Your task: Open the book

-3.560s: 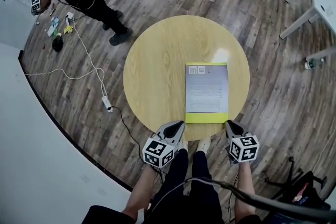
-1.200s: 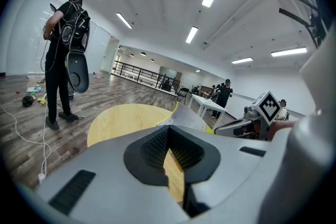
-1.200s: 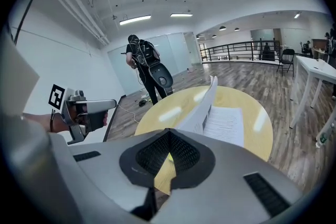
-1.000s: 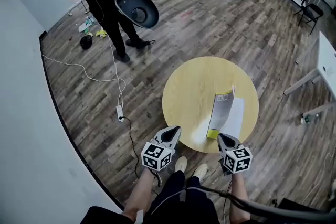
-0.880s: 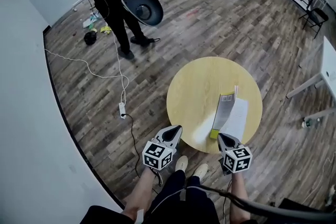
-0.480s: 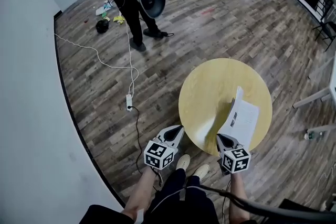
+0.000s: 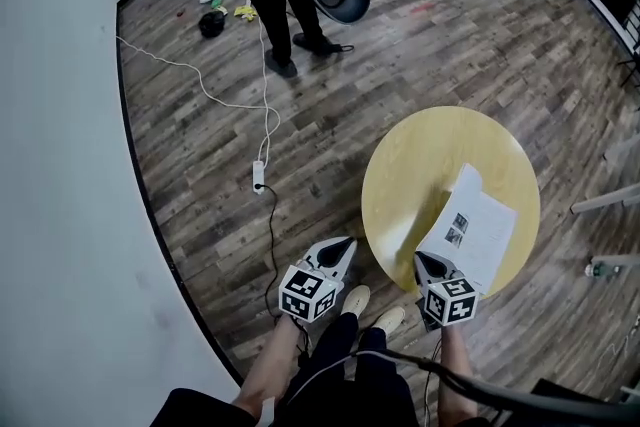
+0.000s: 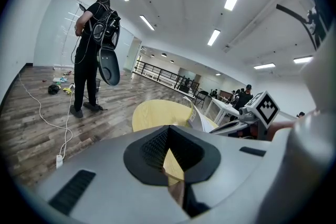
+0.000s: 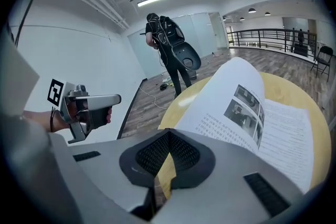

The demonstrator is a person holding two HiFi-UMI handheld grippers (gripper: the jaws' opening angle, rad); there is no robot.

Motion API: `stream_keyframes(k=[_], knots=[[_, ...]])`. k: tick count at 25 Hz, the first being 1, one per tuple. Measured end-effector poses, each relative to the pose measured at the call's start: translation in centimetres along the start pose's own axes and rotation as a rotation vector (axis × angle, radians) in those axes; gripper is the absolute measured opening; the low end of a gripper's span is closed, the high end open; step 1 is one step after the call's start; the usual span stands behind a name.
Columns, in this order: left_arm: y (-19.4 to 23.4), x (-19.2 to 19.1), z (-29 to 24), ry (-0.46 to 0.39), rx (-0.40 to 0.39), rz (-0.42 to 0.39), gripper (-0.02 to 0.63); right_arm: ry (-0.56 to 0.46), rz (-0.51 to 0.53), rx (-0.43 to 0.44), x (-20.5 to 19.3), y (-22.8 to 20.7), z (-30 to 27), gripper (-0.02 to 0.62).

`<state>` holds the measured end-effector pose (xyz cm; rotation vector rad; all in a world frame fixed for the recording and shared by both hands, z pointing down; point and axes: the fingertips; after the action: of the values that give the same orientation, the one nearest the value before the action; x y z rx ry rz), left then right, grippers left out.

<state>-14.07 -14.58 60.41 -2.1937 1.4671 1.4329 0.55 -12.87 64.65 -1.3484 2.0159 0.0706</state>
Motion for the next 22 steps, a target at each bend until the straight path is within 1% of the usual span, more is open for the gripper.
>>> stream_keyframes(k=[5, 15, 22], knots=[[1.4, -0.9, -0.2, 0.022, 0.005, 0.014, -0.002, 0.045, -0.009, 0.015, -0.5, 0.1, -2.7, 0.005], [3.9, -3.8, -1.1, 0.055, 0.022, 0.094, -0.002, 0.127, -0.017, 0.058, -1.8, 0.7, -6.9, 0.005], [4.5, -4.7, -2.0, 0.062, 0.029, 0.127, -0.002, 0.168, -0.044, 0.103, -1.8, 0.9, -8.8, 0.005]])
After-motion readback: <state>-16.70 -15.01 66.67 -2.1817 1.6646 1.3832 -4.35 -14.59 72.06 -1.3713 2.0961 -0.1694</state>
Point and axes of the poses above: the fingertips, and each gripper's own axes: z backward along the fingers, y to its left, x out of its top, and after that the axes turned 10 degrees about y, right-handed
